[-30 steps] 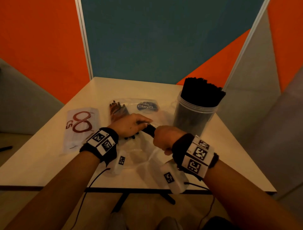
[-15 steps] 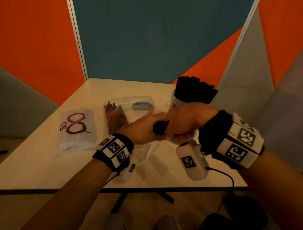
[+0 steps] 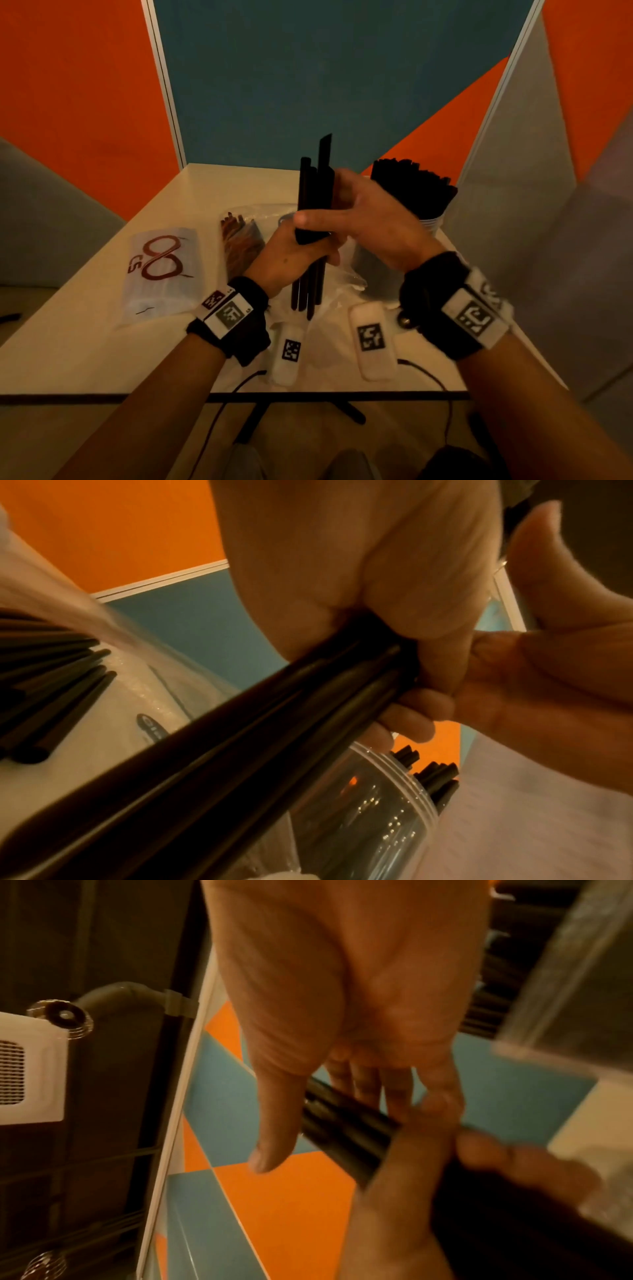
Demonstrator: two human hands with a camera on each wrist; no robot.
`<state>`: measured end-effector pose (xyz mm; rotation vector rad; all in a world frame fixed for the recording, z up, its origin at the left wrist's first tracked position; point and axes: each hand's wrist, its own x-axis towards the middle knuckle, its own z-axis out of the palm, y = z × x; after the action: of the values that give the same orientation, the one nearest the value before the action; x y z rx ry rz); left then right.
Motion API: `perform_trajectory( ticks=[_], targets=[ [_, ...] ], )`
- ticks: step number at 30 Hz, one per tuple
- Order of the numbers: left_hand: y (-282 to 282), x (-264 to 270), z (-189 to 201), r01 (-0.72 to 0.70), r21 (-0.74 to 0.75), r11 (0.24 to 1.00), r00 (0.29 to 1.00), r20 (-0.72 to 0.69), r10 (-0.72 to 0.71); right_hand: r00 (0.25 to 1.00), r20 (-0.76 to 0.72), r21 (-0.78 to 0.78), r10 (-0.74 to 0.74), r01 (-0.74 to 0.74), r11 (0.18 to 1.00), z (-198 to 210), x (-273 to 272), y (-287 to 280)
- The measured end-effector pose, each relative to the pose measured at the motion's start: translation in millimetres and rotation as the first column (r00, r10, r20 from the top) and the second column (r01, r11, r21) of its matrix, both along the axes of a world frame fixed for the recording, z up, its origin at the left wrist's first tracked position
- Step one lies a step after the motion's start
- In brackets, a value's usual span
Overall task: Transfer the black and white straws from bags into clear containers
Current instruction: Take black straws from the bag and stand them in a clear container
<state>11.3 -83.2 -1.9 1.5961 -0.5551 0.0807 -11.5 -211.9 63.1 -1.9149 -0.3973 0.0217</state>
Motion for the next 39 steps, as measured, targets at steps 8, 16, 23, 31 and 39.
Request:
perform_trajectory(
  ticks=[8,16,23,31,39],
  targets=[
    [15.6,2.0,-22.8,0.041,0.031,0.999,0.998,-0.054,-0.039,0.992,0.015,0.267,-0.129,0.120,0.956,-47.3,20.0,34.3],
    [14.9,1.8,-35.4,0.071,0.044,0.996,0.994,-0.089,-0.067,0.992,-0.009,0.299,-0.126,0.123,0.946,-60.4,21.1,34.4],
    [12.2,6.8,-36.9,0.052,0.114,0.992,0.996,-0.080,-0.043,0.997,0.013,0.309,-0.074,0.066,0.949,-56.8,21.0,24.6],
    [7.3,7.9,-41.5,0.032,0.150,0.988,0.999,-0.034,-0.027,0.994,0.041,0.235,-0.100,0.088,0.968,-63.3,19.6,26.2],
    [27.6,17.0,-10.1,-0.057,0.290,0.955,0.996,0.080,0.035,0.873,0.386,0.644,-0.297,-0.024,0.765,49.4,14.4,-35.8]
  ],
)
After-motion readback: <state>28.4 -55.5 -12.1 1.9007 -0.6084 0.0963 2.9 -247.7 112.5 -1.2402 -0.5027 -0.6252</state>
